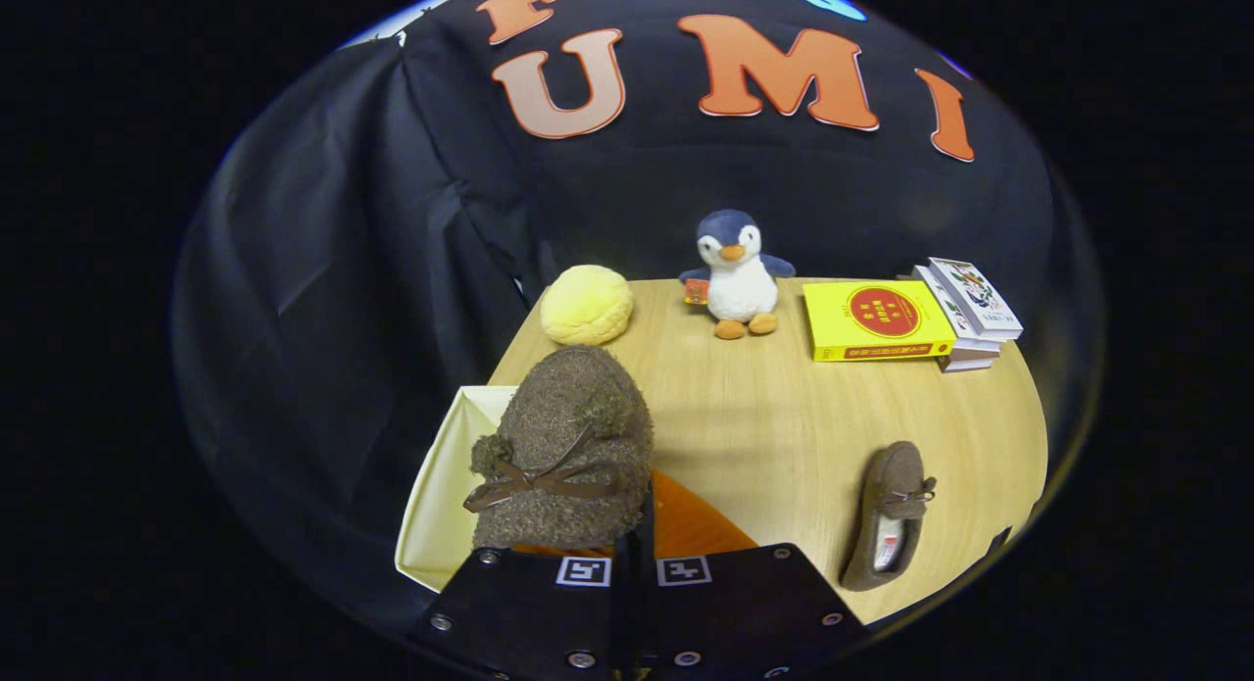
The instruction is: Open the storage box then place both shoes into the box .Put the left shoe in first, then the right shoe, with the right side of both shoes facing outward in a uniform manner.
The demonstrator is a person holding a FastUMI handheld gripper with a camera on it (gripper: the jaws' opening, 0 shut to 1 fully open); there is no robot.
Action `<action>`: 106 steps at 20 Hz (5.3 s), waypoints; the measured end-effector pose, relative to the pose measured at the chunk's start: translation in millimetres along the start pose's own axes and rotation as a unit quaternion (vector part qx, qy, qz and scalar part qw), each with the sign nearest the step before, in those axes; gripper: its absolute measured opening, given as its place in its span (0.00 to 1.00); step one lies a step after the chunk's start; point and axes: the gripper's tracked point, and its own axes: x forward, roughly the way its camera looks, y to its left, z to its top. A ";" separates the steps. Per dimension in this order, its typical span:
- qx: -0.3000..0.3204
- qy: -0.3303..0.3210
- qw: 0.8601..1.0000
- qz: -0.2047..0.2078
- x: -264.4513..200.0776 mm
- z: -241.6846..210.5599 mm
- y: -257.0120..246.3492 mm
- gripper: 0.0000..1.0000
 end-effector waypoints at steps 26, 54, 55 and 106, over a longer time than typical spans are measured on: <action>-0.031 0.182 0.978 0.095 76.9 -93.6 92.0 0.45; 0.015 0.030 0.998 -0.060 -12.1 -132.4 -292.3 0.97; 0.018 0.035 0.997 -0.064 -7.7 -139.0 -298.7 0.95; -0.019 0.018 1.000 0.006 18.4 -6.0 22.6 0.04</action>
